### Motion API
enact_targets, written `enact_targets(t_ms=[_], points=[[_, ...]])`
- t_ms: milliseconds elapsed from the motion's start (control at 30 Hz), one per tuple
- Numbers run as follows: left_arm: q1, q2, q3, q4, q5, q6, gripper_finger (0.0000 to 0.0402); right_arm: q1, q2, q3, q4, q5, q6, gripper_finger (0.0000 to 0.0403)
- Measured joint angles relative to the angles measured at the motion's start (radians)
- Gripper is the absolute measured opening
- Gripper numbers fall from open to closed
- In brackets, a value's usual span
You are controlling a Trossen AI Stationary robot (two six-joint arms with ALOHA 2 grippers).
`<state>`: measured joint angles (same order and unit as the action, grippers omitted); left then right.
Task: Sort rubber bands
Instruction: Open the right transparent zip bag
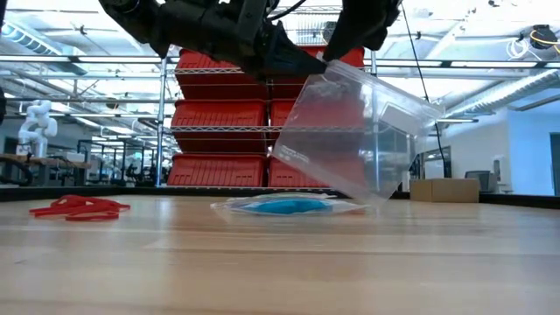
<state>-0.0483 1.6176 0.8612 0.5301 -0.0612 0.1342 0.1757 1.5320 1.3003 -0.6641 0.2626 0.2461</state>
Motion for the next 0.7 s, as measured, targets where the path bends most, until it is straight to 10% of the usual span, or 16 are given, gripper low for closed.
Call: enact_targets(t_ms=[200, 700], points=[[0.0, 0.0, 0.0, 0.0, 0.0, 0.0, 0.0, 0.0, 0.0, 0.0, -0.007, 0.009, -0.005, 0.0009], [0.002, -0.034, -0.001, -0.025, -0.043, -0.022, 0.0, 0.031, 0.0, 0.001, -0.172, 0.028, 0.081, 0.0006]])
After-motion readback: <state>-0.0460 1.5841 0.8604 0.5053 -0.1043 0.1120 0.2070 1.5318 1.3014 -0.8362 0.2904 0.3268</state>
